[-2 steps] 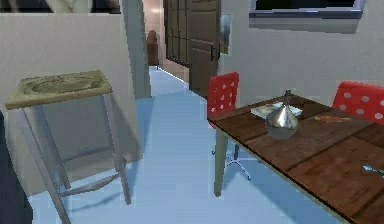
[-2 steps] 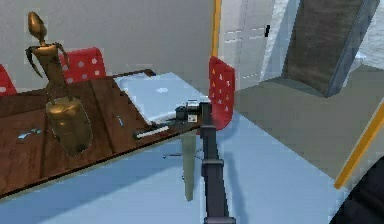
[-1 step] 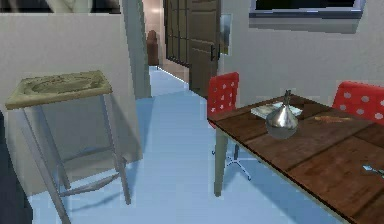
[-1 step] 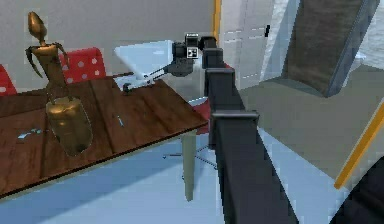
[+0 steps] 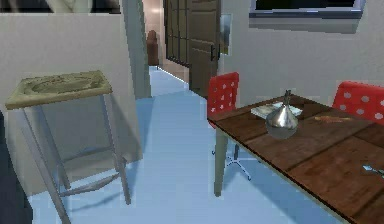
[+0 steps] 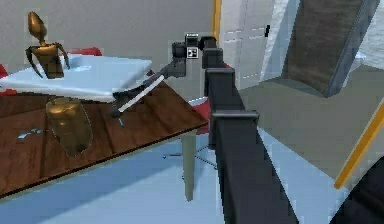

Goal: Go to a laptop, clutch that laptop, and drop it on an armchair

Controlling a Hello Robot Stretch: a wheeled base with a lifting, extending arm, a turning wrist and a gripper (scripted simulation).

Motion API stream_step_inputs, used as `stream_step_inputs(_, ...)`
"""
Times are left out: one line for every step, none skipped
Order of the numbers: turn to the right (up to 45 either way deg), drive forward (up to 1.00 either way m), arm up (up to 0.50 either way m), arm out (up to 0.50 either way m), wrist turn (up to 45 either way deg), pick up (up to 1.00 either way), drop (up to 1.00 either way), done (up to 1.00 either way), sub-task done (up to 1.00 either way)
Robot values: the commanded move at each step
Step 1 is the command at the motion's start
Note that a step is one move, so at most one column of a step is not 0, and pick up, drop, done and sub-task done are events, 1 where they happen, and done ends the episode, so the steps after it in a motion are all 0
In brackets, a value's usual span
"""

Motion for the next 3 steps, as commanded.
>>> stream_step_inputs(0.0,0.0,0.0,0.0,-27.0,0.0,0.0,0.0,0.0)
stream_step_inputs(0.0,0.0,0.0,-0.48,0.0,0.0,0.0,0.0,0.0)
stream_step_inputs(-45.0,0.0,0.0,0.0,0.0,0.0,0.0,0.0,0.0)
